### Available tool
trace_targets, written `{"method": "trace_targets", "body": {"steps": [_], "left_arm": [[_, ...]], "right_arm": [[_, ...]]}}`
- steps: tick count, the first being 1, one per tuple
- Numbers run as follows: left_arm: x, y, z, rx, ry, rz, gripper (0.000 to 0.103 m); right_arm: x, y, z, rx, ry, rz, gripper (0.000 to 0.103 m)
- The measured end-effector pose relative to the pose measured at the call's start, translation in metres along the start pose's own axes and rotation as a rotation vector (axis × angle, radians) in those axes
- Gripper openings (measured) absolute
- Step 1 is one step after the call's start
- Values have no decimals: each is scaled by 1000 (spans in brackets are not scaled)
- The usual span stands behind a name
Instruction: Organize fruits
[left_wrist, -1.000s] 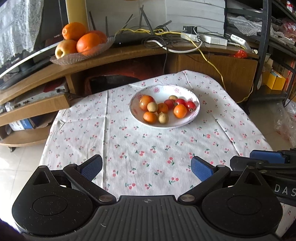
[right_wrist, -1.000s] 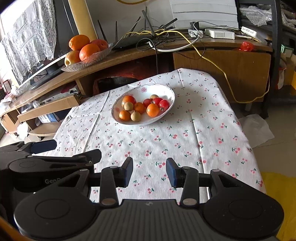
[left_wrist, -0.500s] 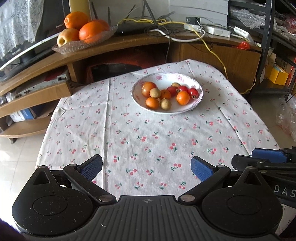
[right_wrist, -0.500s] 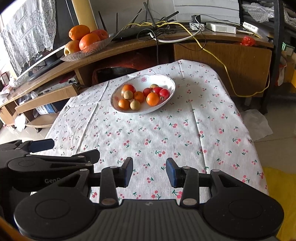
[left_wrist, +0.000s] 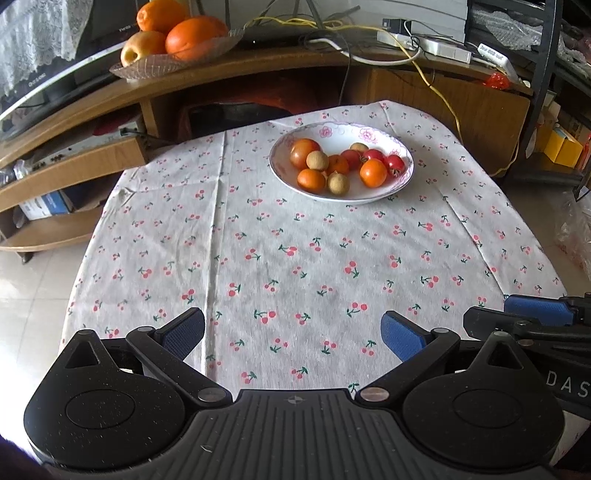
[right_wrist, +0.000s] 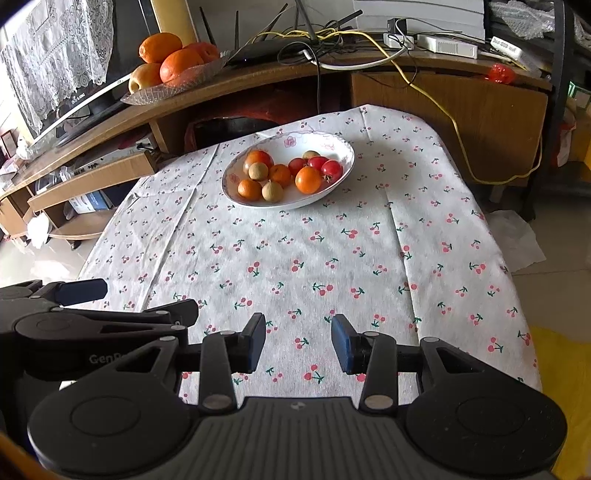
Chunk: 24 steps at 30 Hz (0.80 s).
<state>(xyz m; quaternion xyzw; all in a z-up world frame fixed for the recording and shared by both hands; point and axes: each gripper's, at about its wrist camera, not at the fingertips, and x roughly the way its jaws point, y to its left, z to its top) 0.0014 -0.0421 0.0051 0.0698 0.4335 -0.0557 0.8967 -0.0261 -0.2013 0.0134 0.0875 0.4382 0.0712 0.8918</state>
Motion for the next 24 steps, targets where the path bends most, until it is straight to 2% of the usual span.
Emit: {"method": "trace_targets", "body": {"steps": [7,12,24], "left_arm": [[2,1,-2,-16,20,2,102],[-1,5,-1,-51,5,-20,102],[2,-1,-3,-14,12,9,102]], "right_arm": [[3,2,-2,-12,20,5,39],[-3,1,0,6,-27,9,39],[1,0,-1,9,-6,-3,39]]}}
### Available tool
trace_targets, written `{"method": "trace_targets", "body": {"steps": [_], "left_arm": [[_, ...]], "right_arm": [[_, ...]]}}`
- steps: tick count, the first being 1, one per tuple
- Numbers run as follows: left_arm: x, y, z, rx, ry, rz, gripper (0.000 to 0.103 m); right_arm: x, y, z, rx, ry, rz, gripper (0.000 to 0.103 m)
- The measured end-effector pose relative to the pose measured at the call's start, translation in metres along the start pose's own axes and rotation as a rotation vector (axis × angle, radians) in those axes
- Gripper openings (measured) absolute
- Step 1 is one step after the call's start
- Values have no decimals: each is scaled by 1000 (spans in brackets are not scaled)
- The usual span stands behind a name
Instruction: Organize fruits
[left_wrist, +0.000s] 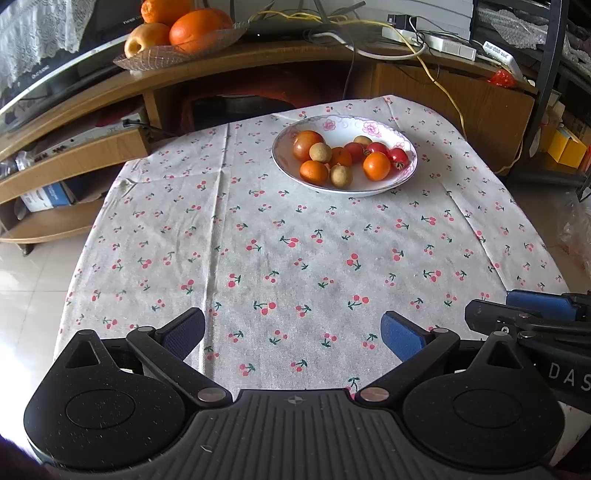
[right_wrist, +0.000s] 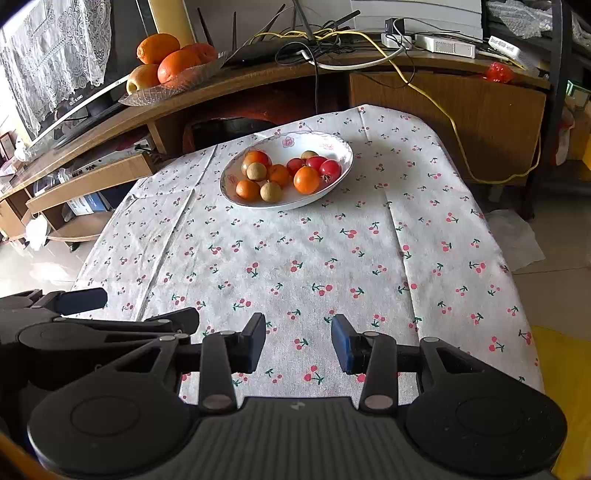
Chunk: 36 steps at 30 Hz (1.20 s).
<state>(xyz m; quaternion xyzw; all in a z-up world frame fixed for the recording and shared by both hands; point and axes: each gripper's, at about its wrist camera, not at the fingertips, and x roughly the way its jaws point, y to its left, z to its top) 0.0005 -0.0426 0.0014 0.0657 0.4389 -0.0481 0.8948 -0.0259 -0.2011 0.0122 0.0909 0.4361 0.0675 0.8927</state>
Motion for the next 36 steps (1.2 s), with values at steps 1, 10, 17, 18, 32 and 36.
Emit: {"method": "trace_targets", "body": {"steps": [1,10,17,18,32,36], "left_arm": [[0,0,0,1,-1,1,102],[0,0,0,8,0,4,102],[1,-1,-1,9,0,4,102],[1,-1,-1,9,0,4,102],[1,-1,-1,12,-3,7,101],[1,-1,-2,13,-6,11,101]], "right_arm": [[0,0,0,0,0,0,39],[1,0,-1,-1,5,-3,39],[2,1,-1,1,7,-3,39],[2,1,-1,1,7,-2,39],[2,1,-1,1,6,-3,39],[2,1,-1,1,6,-2,39]]}}
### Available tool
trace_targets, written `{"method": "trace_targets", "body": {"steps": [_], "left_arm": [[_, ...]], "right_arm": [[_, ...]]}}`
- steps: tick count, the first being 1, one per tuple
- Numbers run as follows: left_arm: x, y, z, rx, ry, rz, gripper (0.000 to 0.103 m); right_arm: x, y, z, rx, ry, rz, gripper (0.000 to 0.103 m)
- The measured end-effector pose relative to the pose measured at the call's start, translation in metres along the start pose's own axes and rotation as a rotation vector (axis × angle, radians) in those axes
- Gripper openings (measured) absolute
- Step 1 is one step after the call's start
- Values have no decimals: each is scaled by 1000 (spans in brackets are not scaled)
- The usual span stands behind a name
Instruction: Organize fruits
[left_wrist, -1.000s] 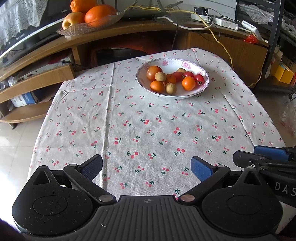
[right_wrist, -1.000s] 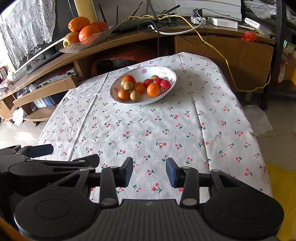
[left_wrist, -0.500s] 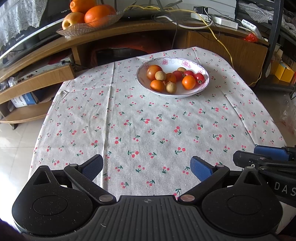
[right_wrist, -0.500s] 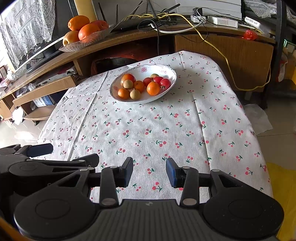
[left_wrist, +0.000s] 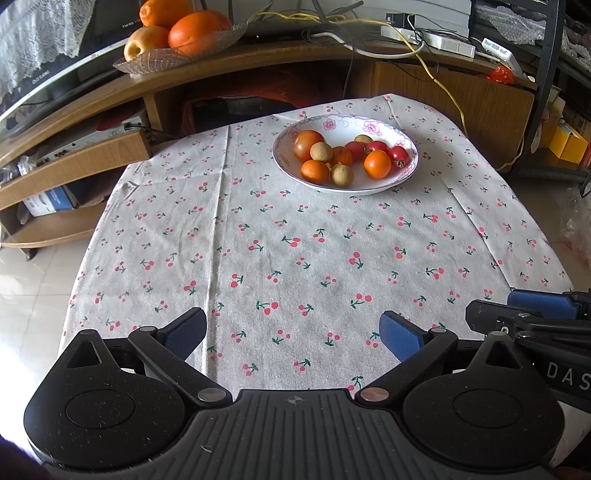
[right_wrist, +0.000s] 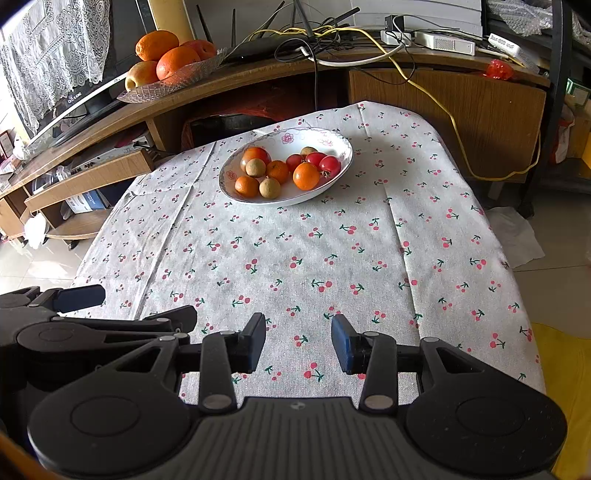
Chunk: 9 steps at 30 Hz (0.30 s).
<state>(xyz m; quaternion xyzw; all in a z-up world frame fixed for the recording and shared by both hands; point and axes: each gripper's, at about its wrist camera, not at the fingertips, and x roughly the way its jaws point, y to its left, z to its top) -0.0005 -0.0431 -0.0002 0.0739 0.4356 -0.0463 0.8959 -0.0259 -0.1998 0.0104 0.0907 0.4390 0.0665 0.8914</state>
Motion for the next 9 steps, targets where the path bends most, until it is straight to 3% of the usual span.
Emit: {"method": "trace_targets", "body": {"steps": [9], "left_arm": [[-1,-1,0,-5,-8,12,102]], "right_arm": [[0,0,0,1,-1,0,39]]}}
